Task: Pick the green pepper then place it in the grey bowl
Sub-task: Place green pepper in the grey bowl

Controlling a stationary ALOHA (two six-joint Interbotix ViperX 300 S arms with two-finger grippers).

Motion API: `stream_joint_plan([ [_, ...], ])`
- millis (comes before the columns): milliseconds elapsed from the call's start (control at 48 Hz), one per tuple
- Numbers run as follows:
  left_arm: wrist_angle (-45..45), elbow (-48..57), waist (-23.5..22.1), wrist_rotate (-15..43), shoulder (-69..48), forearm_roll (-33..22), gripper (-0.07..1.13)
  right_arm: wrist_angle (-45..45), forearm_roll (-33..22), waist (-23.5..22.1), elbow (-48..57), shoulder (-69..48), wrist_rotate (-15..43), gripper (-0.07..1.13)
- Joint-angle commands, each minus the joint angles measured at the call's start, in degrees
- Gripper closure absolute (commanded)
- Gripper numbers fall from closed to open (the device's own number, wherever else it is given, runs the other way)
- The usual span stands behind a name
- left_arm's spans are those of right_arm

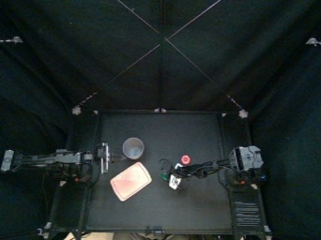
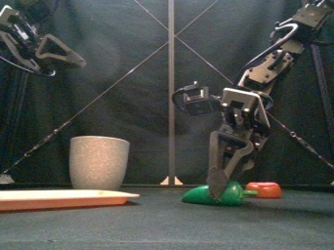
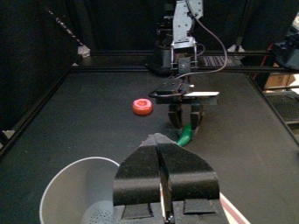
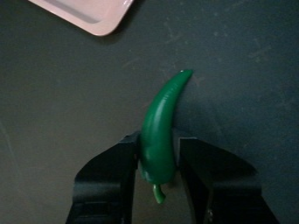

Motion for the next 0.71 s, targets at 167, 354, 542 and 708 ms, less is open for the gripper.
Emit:
stream_joint_plan([
  [167, -0.53, -0.79, 0.70, -0.09, -0.53, -0.09, 0.97, 0.53, -1.05, 0.26, -3.52, -3.87, -0.35, 0.46],
  [354, -0.62, -0.70, 0.97, -0.09, -0.53, -0.09, 0.97, 1.23, -7.91, -2.55, -9.49, -6.33, -0.44, 0.46],
  [542, -1.41, -0.70, 1.05, -0.09, -0.44, -0.09, 0.97, 0.79, -18.28, -8.79, -19.51, -5.19, -0.44, 0.46],
  [708, -1.93, -0.70, 1.05, -0.09, -0.44, -0.09, 0.97, 0.44, -22.41, -13.45, -28.92, 0.88, -0.09, 0.46],
])
